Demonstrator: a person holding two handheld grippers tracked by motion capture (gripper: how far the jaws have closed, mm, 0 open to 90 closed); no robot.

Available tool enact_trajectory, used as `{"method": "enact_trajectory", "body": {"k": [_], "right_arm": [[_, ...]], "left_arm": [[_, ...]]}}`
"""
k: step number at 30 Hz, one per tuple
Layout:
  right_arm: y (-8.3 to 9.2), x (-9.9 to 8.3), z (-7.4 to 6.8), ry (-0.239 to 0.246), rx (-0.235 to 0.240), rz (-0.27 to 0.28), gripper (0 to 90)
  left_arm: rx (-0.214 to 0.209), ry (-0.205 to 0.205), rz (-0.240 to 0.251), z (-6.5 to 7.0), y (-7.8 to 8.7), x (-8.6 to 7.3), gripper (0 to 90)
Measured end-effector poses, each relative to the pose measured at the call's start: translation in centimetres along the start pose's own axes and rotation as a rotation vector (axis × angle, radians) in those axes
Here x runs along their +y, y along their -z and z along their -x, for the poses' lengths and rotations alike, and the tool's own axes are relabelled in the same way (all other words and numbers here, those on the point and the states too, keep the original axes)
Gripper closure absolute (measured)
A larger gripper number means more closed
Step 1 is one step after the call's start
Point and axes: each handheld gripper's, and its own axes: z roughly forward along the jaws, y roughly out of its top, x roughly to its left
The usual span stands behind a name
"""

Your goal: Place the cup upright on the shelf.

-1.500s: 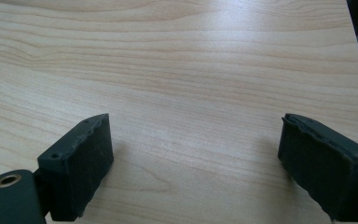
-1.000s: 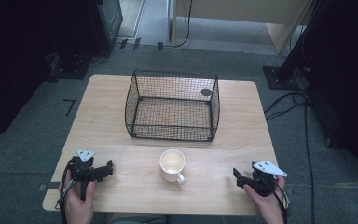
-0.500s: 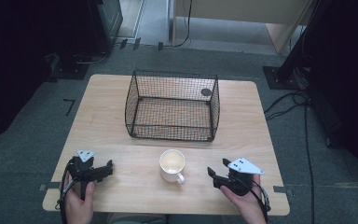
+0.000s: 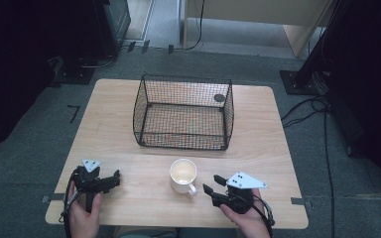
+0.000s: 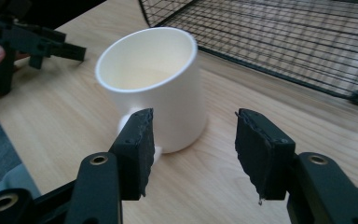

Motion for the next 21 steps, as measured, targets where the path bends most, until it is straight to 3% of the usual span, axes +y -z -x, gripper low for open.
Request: {"method": "enact_trajectory", "body": {"k": [11,14,19,21], "right_arm": [[-2.0,-0.1,-2.3,0.029,0.085,-0.052,58.6],[-2.8,-0.3,-2.6,0.046,0.05,-0.07,64.8],[-3.3,-0.5,-2.7,0.047,0.052,-0.079,70.7],[-3.5,-0.5,-2.8,0.065,0.029,-0.082,72.8]], "left_arm": [[-0.005,-0.004,0.0,0.0,0.0,0.0,0.0],[-0.006,-0.004,0.001,0.0,0.0,0.0,0.0],[-0.009,-0.01,0.0,0.1,0.0,0.0,0.0],[-0.011,-0.013,-0.001,0.1,0.0,0.0,0.0]]}}
